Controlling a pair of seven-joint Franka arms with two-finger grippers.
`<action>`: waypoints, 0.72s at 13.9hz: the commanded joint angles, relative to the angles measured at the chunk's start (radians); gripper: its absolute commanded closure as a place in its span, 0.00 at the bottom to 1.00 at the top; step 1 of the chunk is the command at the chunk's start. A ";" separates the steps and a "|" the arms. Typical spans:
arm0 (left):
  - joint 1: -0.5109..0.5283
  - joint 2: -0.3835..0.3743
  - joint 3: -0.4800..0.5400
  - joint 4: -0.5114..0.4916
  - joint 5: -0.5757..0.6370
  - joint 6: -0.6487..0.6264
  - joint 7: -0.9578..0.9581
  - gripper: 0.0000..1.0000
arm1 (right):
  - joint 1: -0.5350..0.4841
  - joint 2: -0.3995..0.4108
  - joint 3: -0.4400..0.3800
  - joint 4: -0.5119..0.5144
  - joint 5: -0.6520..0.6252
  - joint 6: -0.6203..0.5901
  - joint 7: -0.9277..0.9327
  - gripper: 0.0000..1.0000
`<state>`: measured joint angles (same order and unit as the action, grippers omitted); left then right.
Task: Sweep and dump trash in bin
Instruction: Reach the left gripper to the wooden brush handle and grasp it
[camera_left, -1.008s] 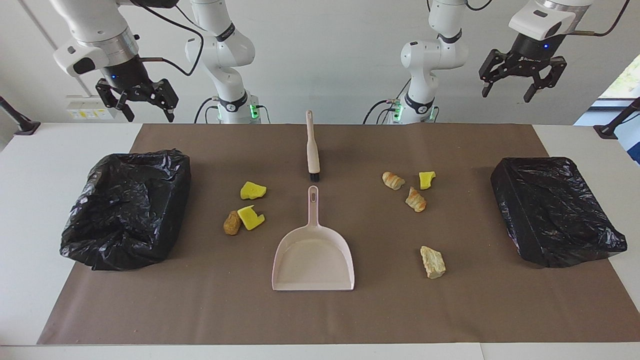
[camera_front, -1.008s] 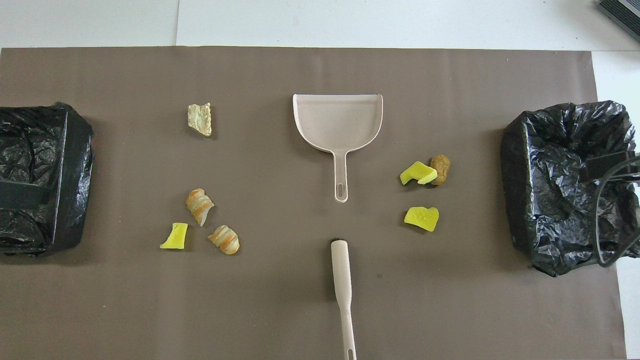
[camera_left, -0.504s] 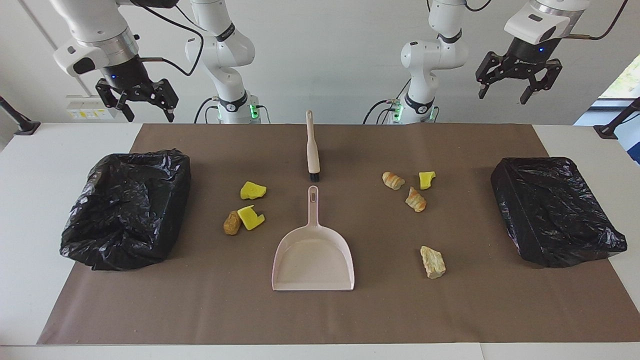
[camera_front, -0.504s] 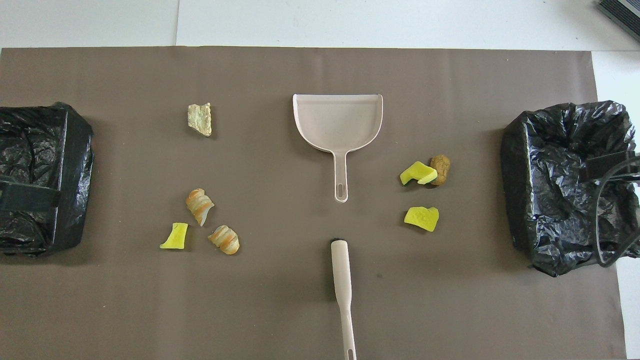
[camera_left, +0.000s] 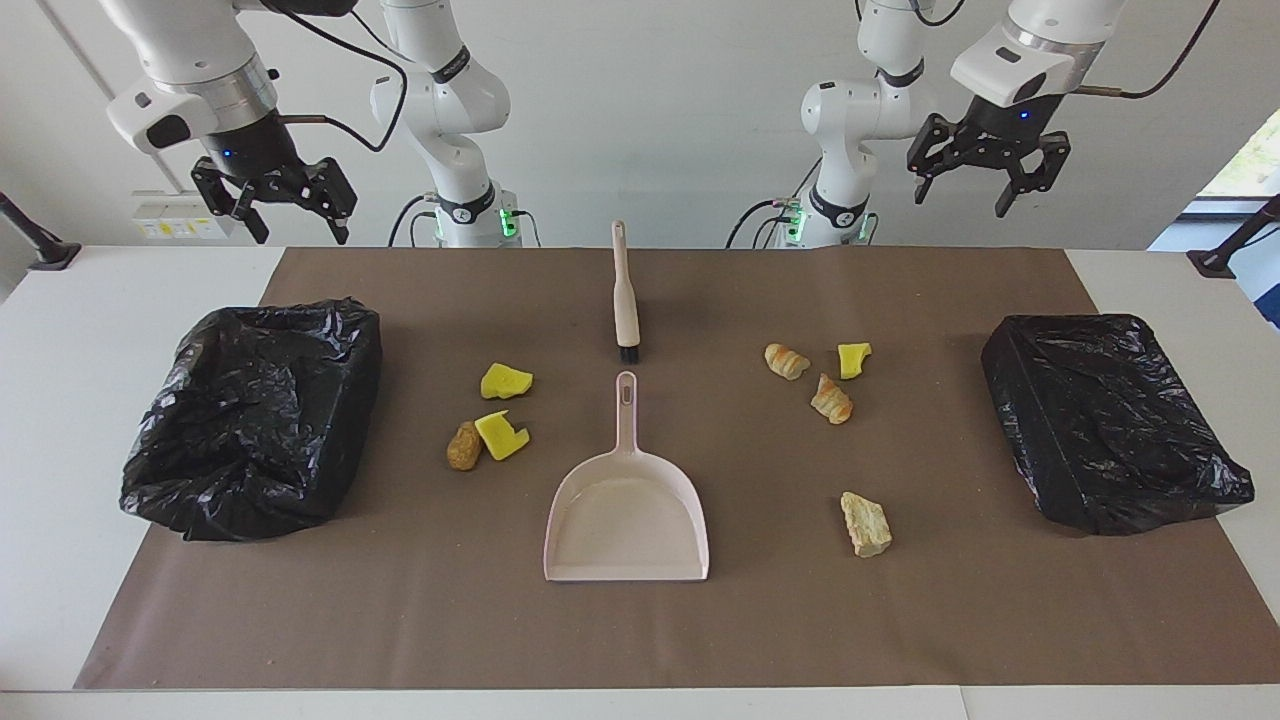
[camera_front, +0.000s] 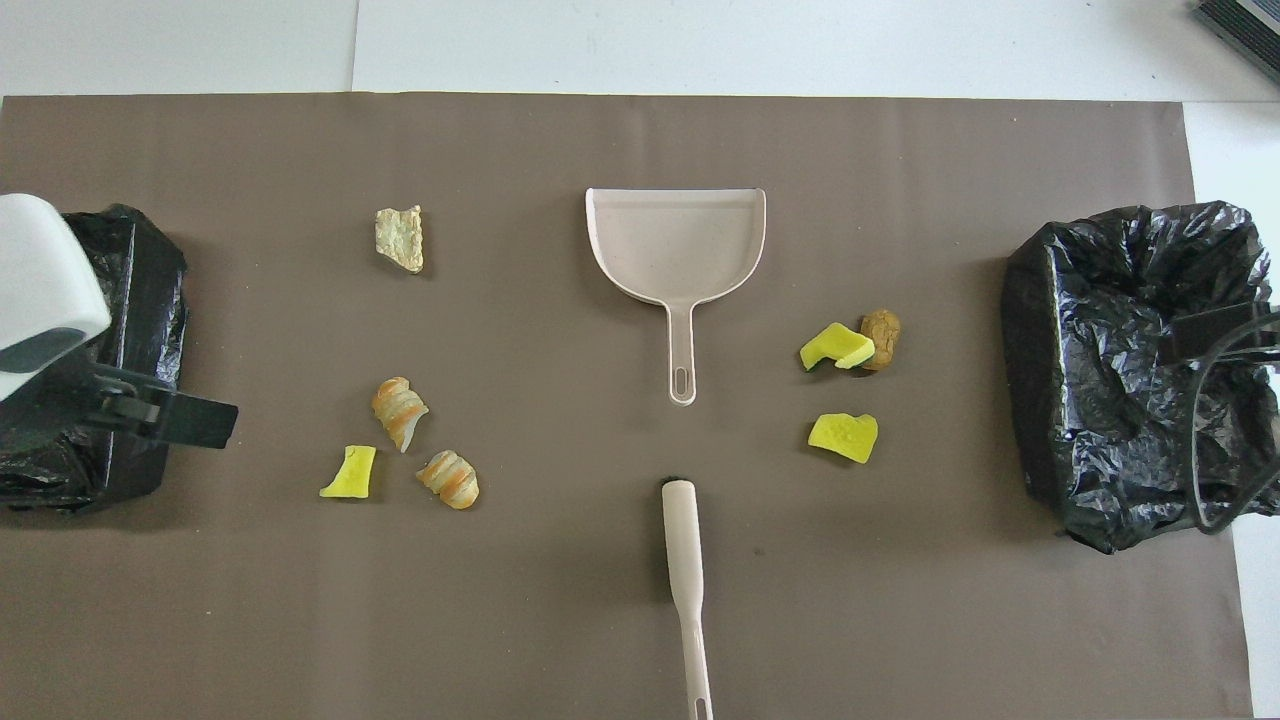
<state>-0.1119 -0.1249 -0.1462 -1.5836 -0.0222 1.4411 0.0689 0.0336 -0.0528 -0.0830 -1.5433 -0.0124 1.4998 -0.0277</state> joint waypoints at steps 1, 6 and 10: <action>-0.075 -0.065 0.013 -0.152 -0.019 0.096 -0.046 0.00 | -0.006 -0.012 0.008 -0.015 0.003 0.008 0.011 0.00; -0.250 -0.101 0.013 -0.335 -0.044 0.208 -0.243 0.00 | -0.006 -0.012 0.008 -0.015 0.003 0.008 0.011 0.00; -0.397 -0.114 0.013 -0.453 -0.045 0.344 -0.415 0.00 | -0.006 -0.012 0.008 -0.015 0.003 0.008 0.011 0.00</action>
<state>-0.4394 -0.1867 -0.1529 -1.9444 -0.0600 1.7118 -0.2757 0.0336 -0.0528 -0.0830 -1.5433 -0.0124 1.4998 -0.0277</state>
